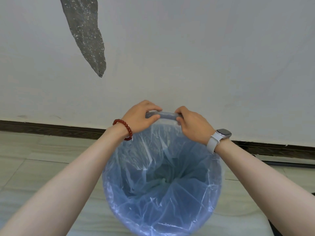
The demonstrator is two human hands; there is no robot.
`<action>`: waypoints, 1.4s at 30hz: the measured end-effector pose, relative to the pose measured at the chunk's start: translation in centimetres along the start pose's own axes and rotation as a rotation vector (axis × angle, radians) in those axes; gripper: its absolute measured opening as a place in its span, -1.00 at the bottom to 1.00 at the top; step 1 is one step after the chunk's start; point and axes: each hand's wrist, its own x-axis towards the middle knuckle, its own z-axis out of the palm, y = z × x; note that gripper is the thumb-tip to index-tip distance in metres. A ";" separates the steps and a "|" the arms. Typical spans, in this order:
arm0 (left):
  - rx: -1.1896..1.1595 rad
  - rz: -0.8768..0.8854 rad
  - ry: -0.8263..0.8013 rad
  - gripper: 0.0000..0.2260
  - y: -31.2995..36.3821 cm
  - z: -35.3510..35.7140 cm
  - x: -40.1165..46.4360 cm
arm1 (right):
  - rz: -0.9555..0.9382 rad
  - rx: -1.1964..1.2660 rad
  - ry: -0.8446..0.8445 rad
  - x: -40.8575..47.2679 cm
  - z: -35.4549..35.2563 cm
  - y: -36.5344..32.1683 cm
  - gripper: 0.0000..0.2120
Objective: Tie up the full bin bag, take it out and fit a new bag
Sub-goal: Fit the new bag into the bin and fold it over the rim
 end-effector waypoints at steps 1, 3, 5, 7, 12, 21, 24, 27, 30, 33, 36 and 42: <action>0.003 0.025 0.001 -0.75 0.3 0.1 0.2 | -0.004 0.006 0.002 -0.1 -0.1 0.0 -0.81; 0.014 0.036 -0.043 -0.76 0.7 0.4 0.4 | -0.019 0.032 0.000 -0.3 -0.4 -0.1 -0.77; 0.051 -0.007 -0.108 -0.79 0.7 0.6 0.5 | -0.018 0.083 -0.023 -0.7 -0.6 0.1 -0.72; 0.085 -0.068 -0.127 -0.81 0.2 0.6 0.2 | 0.024 0.115 -0.067 -1.3 -0.8 0.8 -0.70; 0.121 -0.222 -0.017 -0.81 -1.7 0.9 -2.2 | 0.182 0.385 -0.040 -3.5 -0.9 2.7 -0.75; 0.011 -0.387 0.232 -0.78 -2.9 1.5 -7.1 | 0.193 0.260 0.319 -6.5 1.2 2.7 -0.66; -0.045 -0.357 0.298 -0.80 -2.9 1.3 -7.7 | 0.096 0.021 0.375 -5.9 0.8 1.8 -0.59; -0.058 -0.358 0.308 -0.80 -2.8 1.2 -7.8 | 0.121 0.172 0.144 -4.7 0.4 1.3 -0.60; -0.043 -0.399 0.299 -0.79 -2.8 1.4 -7.7 | 0.249 0.472 0.060 -4.0 -0.2 1.4 -0.77; -0.004 -0.445 0.254 -0.78 -2.8 1.6 -7.7 | 0.270 0.408 -0.020 -3.9 -0.2 2.1 -0.71; 0.101 -0.422 0.167 -0.72 -3.0 1.3 -7.0 | 0.252 0.357 -0.054 -3.9 0.3 2.2 -0.62; 0.138 -0.063 0.009 -0.57 -0.5 1.6 -2.7 | 0.184 0.251 -0.092 -2.8 1.0 2.1 -0.64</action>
